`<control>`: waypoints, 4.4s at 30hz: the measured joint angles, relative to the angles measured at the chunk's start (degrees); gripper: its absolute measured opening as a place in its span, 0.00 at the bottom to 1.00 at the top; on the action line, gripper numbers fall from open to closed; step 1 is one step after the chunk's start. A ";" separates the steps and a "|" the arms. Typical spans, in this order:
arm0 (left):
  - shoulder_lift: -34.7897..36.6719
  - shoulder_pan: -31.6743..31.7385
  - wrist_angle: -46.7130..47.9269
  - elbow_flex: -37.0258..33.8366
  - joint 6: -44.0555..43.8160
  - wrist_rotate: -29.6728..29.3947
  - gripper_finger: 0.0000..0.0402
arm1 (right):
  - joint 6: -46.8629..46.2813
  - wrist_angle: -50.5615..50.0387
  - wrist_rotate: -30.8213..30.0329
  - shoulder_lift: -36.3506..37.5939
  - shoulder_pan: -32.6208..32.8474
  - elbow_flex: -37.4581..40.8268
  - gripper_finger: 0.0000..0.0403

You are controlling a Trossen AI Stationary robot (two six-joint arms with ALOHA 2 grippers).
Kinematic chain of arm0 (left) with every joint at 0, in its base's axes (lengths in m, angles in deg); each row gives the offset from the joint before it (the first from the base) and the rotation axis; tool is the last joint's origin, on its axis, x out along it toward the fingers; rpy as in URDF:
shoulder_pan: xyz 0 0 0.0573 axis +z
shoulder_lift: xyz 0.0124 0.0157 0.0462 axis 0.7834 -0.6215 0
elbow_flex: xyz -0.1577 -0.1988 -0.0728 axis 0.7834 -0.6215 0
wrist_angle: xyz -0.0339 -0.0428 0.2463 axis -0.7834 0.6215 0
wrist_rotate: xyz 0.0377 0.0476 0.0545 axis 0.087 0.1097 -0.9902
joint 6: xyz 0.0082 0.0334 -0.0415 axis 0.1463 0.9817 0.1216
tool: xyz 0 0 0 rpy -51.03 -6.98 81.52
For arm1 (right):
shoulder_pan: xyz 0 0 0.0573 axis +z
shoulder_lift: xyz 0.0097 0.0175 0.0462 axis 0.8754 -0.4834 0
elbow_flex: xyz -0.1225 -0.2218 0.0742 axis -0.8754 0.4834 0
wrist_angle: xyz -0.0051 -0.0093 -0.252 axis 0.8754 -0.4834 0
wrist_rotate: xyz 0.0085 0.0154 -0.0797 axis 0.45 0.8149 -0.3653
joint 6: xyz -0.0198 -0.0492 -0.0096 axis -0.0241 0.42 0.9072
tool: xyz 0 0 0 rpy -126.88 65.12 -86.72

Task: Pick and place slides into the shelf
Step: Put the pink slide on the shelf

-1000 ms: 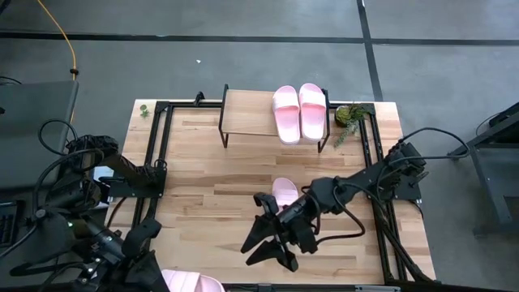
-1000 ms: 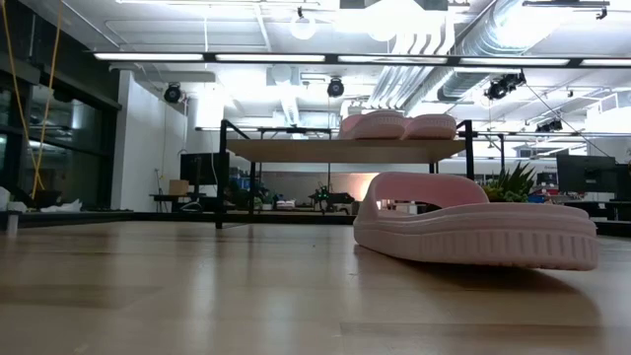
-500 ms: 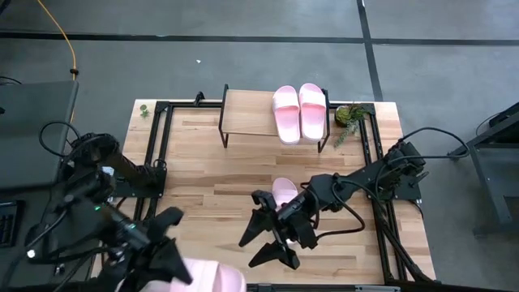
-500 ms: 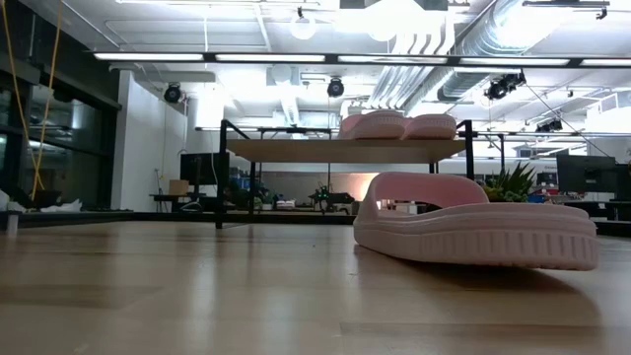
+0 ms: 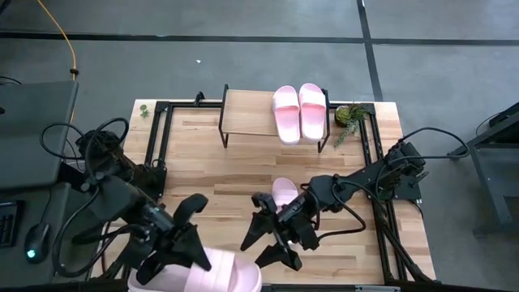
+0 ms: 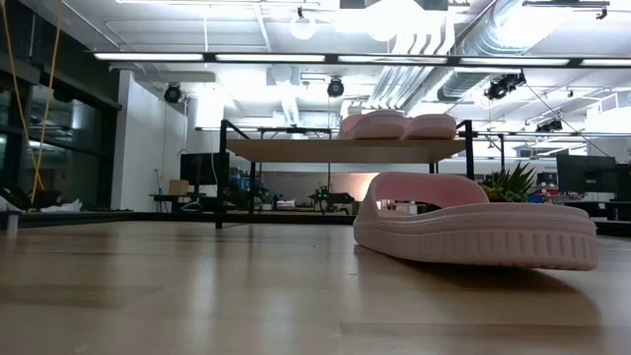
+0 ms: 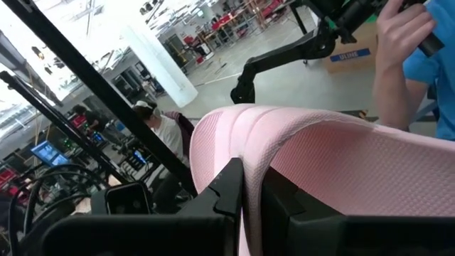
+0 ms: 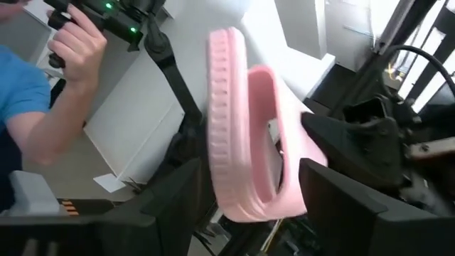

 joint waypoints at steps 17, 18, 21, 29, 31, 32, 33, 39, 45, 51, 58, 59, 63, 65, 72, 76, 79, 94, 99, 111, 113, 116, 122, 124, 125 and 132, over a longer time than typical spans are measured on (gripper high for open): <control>0.00 4.97 -0.17 0.00 -1.02 7.82 0.04 | 1.57 0.04 -0.90 0.00 2.18 0.00 0.52; 0.00 5.34 -0.18 0.00 -1.41 8.34 0.04 | 1.57 0.04 -0.92 0.00 2.14 0.00 0.52; 0.00 6.37 -0.20 0.00 -1.79 11.25 0.04 | 1.59 0.05 -0.95 0.00 2.07 0.00 0.52; 0.00 6.40 -0.24 0.00 -1.81 13.14 0.04 | 1.57 0.96 -0.92 0.00 0.95 0.00 0.52; 0.00 6.46 -0.28 0.00 -1.81 13.08 0.04 | 1.55 1.36 -0.76 0.00 0.76 0.00 0.52; 0.00 6.46 -0.32 0.00 -1.79 13.07 0.04 | 1.49 1.60 -0.68 0.00 0.58 0.00 0.51; 0.00 6.46 -0.42 0.00 -1.76 13.04 0.04 | 1.38 1.78 -0.61 0.00 0.52 0.00 0.51; -0.44 6.63 -1.30 0.00 -1.72 12.90 0.04 | 1.39 2.47 -0.61 0.00 0.45 0.00 0.47; -1.41 8.53 -2.25 0.00 -2.17 14.50 0.04 | 0.73 2.99 1.97 0.00 0.45 0.00 0.45; -1.73 9.82 -2.19 0.00 -3.08 14.93 0.04 | -0.03 2.97 3.23 -0.02 0.58 0.02 0.45; -1.75 10.90 -2.01 0.02 -4.13 14.82 0.04 | -0.01 2.64 3.01 -0.02 0.65 0.02 0.45; -1.75 10.88 -1.98 0.02 -4.07 14.59 0.04 | -0.01 2.64 2.96 -0.01 0.65 0.02 0.45; -1.75 10.88 -1.95 0.02 -4.02 13.58 0.04 | -0.01 2.77 2.91 -0.02 0.65 0.02 0.45; -1.59 10.85 -1.88 0.02 -4.04 11.73 0.04 | -0.01 3.05 2.91 -0.02 0.72 0.02 0.45; -1.31 10.94 -1.74 0.00 -4.09 7.95 0.04 | 0.04 3.95 1.88 0.00 1.22 0.02 0.45; -1.31 10.90 -1.54 0.00 -4.10 7.97 0.04 | 0.01 4.13 2.14 -0.02 0.97 0.02 0.45; -1.31 10.92 -1.50 0.00 -4.11 8.06 0.04 | -0.05 4.35 2.37 -0.02 0.93 0.02 0.45; -1.27 10.88 -1.59 0.00 -4.61 8.37 0.04 | -1.45 4.41 -1.01 0.00 0.91 0.02 0.04; -0.96 10.83 -1.49 0.00 -5.41 8.30 0.04 | -2.96 5.21 -2.27 0.00 0.93 0.02 0.08; 0.22 10.83 -0.38 -0.08 -7.78 6.77 0.04 | -3.12 4.21 -4.17 0.01 0.93 0.00 0.04; 0.51 10.83 0.18 -0.09 -8.04 6.76 0.05 | -3.55 4.02 -4.51 0.02 0.91 -0.03 0.04; 1.30 10.83 1.54 -0.11 -9.07 6.32 0.08 | -3.61 3.69 -5.18 0.02 0.89 -0.04 0.04; 2.50 10.86 1.92 -0.11 -10.79 5.92 0.25 | -3.55 2.98 -7.32 0.04 0.89 -0.10 0.04; 3.08 10.71 2.22 -0.13 -10.82 5.25 0.31 | -3.59 2.59 -8.14 0.07 0.89 -0.11 0.04; 3.30 10.51 2.11 -0.13 -10.99 4.65 0.34 | -3.73 2.52 -8.35 0.07 0.89 -0.11 0.04; 5.55 10.46 4.78 -0.13 -12.92 1.23 0.48 | -4.49 1.42 -9.09 0.13 0.83 -0.20 0.04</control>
